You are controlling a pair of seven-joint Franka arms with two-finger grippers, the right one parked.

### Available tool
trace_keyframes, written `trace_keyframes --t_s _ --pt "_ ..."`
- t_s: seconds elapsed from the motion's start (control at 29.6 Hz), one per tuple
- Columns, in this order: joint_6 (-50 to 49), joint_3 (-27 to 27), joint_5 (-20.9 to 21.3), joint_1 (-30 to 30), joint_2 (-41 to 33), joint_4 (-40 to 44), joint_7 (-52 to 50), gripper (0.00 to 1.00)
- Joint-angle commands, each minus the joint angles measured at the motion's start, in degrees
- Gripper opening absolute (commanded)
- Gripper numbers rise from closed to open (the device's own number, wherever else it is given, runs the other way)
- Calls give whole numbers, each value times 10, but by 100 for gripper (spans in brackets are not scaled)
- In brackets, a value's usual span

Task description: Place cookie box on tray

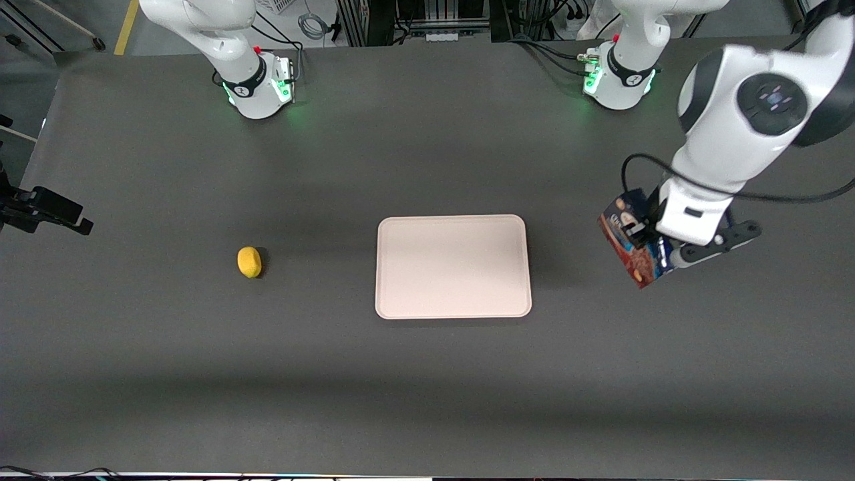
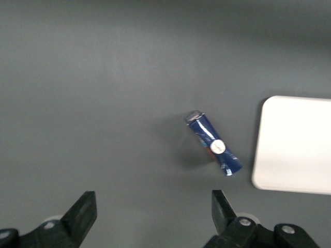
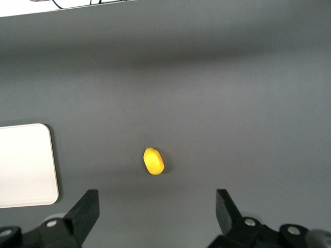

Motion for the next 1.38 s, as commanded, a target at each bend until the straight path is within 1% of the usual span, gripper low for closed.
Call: trace_keyframes --t_s 0.0,0.1,0.13,0.24,0.3,0.4,0.51,0.61,0.71,0.84,0.91,1.05,1.08,1.11,1.25,1.35 --pt "-3 -2 3 5 -1 14 -12 100" --pt "-7 -3 0 7 -18 15 -9 100" --pt "-9 -3 -7 7 -25 16 -7 100" --pt "-13 -3 -57 9 -51 17 14 100" --pt "-25 -3 -97 9 -71 23 55 100" --pt "-74 2 -157 9 -103 41 127 100" --pt "-137 9 -201 10 -143 60 186 100" --pt "-183 38 -234 10 -193 65 227 100" --pt "-220 67 -262 10 -244 64 302 100" --pt "-274 125 -302 9 -295 64 385 100" --pt "-295 152 -307 9 -313 64 398 100" --pt "-335 188 -302 9 -340 64 403 100" --pt "-349 218 -299 9 -351 61 403 100" --pt "-352 227 -299 9 -353 60 403 100" --pt "-359 239 -294 9 -356 60 404 100" --pt "-361 243 -264 9 -358 60 403 100"
